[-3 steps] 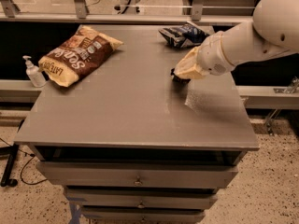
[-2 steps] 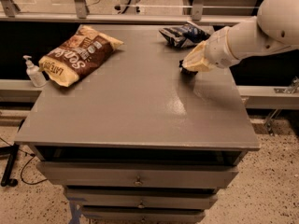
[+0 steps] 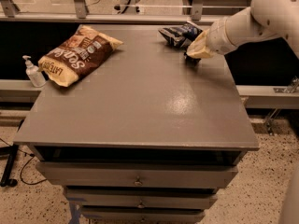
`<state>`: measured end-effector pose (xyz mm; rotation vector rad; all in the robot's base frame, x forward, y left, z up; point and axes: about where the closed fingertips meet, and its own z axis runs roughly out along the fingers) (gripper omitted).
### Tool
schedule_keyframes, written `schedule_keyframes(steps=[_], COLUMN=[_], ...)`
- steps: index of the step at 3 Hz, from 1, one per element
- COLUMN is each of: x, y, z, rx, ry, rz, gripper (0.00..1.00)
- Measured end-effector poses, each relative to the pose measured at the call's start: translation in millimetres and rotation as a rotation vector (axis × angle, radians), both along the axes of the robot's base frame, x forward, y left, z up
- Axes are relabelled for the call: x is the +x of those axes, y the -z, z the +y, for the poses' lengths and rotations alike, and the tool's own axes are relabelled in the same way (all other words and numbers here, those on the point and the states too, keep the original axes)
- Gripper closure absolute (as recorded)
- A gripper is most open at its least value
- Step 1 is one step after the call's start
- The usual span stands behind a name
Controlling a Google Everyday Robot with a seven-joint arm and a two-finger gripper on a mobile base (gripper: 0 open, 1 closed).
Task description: Move rxbar chocolate near blue chip bag
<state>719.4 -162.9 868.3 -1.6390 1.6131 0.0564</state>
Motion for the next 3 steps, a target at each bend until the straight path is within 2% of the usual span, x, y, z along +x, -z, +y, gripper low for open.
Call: schedule_keyframes(steps=[1, 3], x=[27.8, 44.0], y=[1.0, 2.2], z=[-12.0, -23.7], rx=[-0.015, -0.016], ry=[0.008, 0.015], rz=[-0.001, 0.016], gripper=[0.82, 0.35])
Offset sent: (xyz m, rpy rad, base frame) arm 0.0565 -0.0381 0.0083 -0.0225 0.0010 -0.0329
